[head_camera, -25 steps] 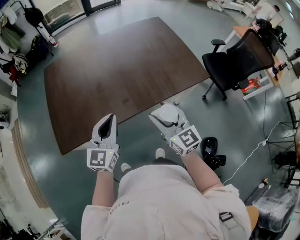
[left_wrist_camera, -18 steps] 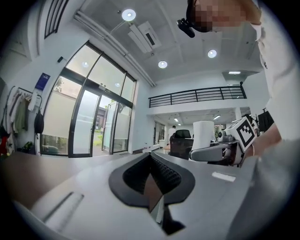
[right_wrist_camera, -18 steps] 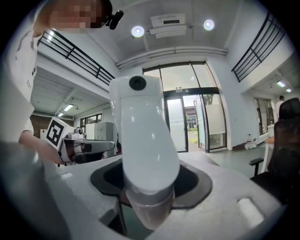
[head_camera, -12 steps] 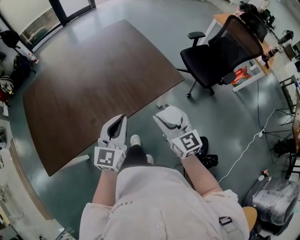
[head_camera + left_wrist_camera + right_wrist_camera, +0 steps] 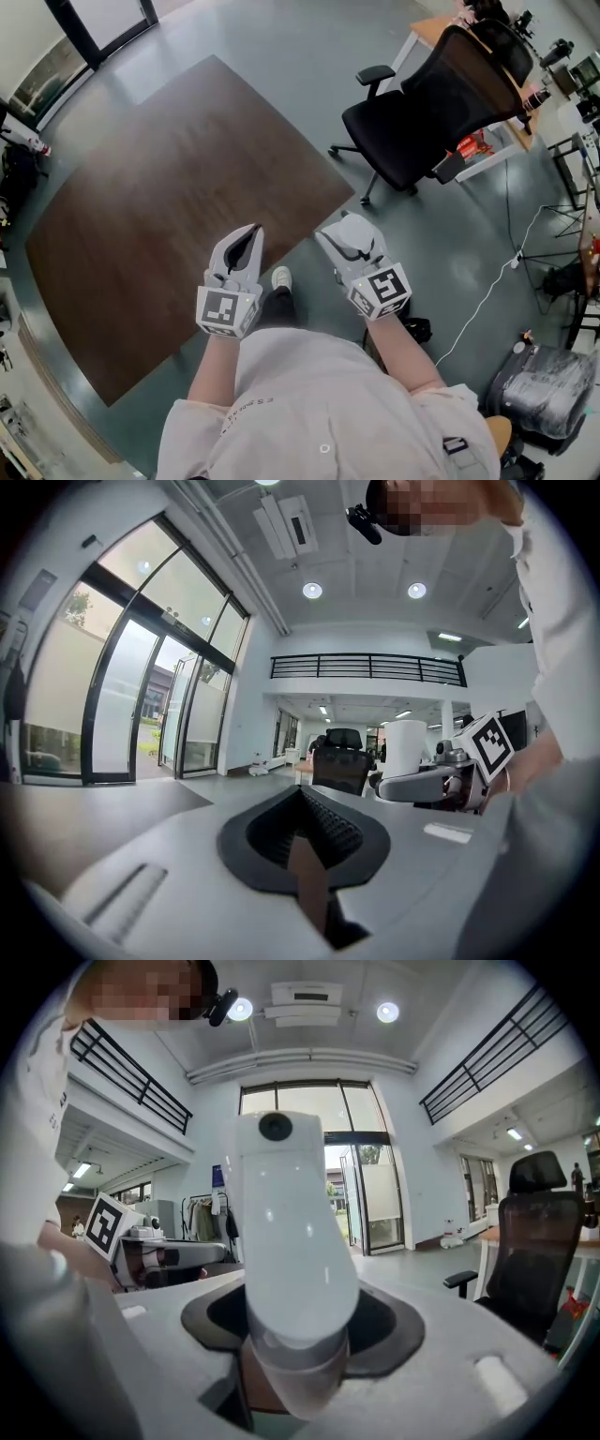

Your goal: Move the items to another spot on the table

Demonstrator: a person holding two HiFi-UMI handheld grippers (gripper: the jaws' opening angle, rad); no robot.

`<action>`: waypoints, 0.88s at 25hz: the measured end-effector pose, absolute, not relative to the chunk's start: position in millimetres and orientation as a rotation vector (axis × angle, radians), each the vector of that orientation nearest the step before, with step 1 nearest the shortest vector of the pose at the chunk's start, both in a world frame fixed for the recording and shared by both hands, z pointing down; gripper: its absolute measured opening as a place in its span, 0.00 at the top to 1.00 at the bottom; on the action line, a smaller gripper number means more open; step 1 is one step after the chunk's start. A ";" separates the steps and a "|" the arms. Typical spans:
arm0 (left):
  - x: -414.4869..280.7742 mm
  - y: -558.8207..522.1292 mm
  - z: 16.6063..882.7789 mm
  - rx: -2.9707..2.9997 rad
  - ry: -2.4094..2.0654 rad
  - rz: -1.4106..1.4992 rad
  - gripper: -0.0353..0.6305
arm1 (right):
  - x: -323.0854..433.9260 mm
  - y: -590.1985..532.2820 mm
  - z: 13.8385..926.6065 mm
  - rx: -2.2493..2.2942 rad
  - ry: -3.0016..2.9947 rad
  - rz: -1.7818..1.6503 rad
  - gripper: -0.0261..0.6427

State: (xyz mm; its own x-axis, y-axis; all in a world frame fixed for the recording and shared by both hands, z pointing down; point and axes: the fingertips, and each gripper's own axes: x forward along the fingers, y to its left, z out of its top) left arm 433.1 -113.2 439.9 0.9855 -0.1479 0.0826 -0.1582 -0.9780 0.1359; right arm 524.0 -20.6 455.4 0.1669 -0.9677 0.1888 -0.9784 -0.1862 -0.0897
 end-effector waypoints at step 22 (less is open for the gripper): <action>526.8 -261.9 469.1 2.793 -0.929 0.123 0.92 | 647.4 -221.9 515.0 1.791 -2.352 0.365 0.59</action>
State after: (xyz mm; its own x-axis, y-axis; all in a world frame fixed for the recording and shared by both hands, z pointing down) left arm 526.8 -261.9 469.1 0.7994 -0.5843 0.1399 -0.6005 -0.7837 0.1584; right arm 647.4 -221.9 515.0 -0.2684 -0.9234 0.2742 -0.9631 0.2518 -0.0951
